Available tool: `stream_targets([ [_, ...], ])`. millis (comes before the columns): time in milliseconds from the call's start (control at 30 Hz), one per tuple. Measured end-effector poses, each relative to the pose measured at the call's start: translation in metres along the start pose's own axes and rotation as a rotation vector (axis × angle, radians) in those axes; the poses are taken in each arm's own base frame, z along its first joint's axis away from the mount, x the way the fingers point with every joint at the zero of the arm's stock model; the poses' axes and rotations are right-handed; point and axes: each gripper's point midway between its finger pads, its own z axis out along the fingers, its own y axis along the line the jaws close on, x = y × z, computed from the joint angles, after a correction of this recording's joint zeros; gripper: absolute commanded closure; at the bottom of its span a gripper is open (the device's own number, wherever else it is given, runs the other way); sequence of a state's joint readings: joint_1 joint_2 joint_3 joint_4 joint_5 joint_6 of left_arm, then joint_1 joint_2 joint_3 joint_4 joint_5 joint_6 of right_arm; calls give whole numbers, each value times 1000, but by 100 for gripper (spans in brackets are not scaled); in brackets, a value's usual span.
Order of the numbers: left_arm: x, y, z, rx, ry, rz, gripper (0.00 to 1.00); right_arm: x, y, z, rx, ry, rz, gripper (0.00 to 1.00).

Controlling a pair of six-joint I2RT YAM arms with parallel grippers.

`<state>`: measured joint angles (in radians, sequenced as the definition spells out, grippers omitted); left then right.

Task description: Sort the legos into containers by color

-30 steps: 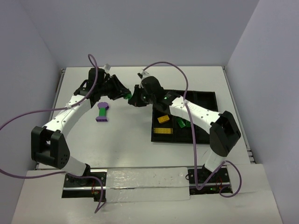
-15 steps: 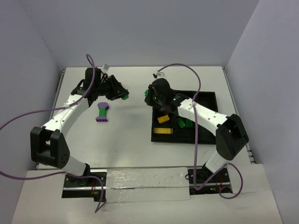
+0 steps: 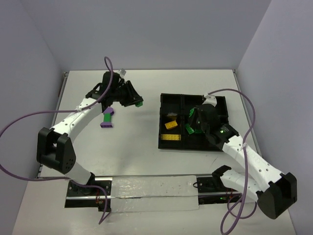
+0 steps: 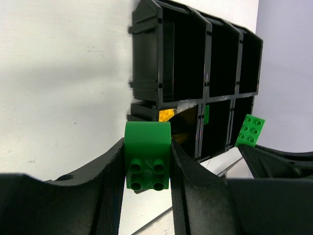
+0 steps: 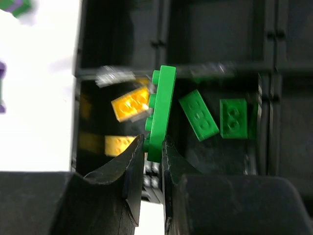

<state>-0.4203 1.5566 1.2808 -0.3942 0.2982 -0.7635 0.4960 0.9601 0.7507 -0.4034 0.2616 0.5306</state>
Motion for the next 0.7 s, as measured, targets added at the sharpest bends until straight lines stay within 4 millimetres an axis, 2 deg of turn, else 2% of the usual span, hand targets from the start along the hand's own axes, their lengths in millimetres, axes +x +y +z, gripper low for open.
stream_targets([
  [67, 6, -7, 5, 1, 9, 16, 100, 12, -8, -1, 16, 21, 10, 97],
  [133, 10, -14, 8, 4, 16, 30, 100, 27, -16, 1, 44, 64, 10, 85],
  [233, 13, -22, 13, 13, 26, 45, 100, 46, -25, 9, 88, 132, -1, 48],
  [267, 13, -23, 14, 15, 30, 51, 100, 51, -28, 11, 100, 148, -5, 40],
  [400, 17, -28, 17, 54, 71, 107, 100, 56, -34, 15, 133, 168, -8, 31],
  [500, 28, -37, 13, 129, 131, 158, 100, 54, -34, 13, 137, 171, -16, 30],
  [567, 39, -51, 6, 233, 196, 197, 100, 47, -31, 11, 135, 163, -24, 30],
  [700, 62, -83, -15, 481, 318, 268, 100, 20, -23, 5, 120, 93, -19, 30],
])
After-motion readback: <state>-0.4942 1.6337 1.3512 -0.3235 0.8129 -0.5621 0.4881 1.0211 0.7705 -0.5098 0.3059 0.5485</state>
